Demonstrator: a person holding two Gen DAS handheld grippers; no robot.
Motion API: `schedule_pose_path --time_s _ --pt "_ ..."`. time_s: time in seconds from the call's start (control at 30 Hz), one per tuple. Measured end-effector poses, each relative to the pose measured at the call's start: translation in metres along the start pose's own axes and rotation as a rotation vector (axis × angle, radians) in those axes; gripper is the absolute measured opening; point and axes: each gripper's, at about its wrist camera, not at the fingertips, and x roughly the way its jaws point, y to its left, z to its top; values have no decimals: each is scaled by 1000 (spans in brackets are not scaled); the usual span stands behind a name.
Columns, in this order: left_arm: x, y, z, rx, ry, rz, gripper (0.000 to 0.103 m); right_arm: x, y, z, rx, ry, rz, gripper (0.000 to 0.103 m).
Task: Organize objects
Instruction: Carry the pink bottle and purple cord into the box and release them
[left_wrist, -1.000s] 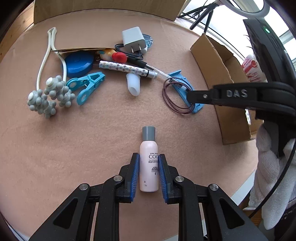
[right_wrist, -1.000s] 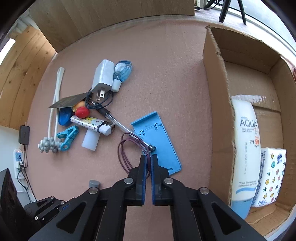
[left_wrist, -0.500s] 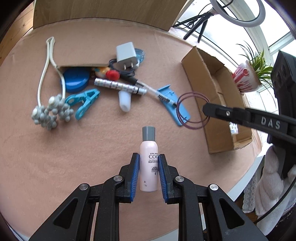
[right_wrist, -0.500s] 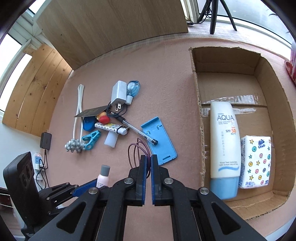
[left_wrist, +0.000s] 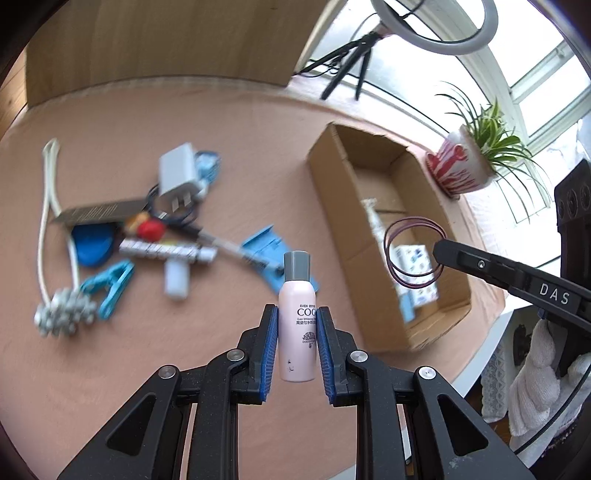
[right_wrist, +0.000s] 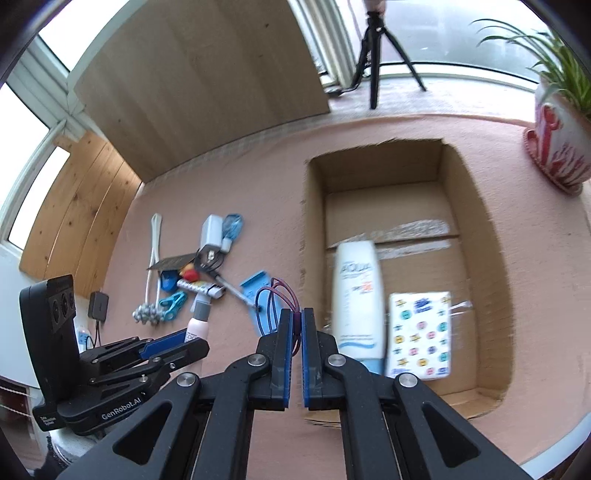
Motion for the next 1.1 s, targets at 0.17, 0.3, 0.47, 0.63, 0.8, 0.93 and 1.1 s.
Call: schedule_pose_path --time_s 0.17,0.3,0.47,0.63,0.8,0.93,1.1 --pt "6 -25 19 38 -10 -21 22 -10 -26 5 31 -23 -31 4" --pt "18 -48 33 67 -5 -45 22 -12 -45 9 48 -34 -64 4" --pt "33 -73 50 93 6 -50 22 -7 -67 18 62 -42 -97 4" --pt "57 -99 71 117 24 -50 22 3 -82 29 68 -31 -111 4" --pt "84 -117 84 109 45 -48 22 13 -90 37 53 -24 -139 4" --pt "102 -125 91 108 57 -34 22 23 -99 42 60 -7 -144 4" --pt "120 -131 97 107 73 -17 22 30 -107 45 67 7 -143 4"
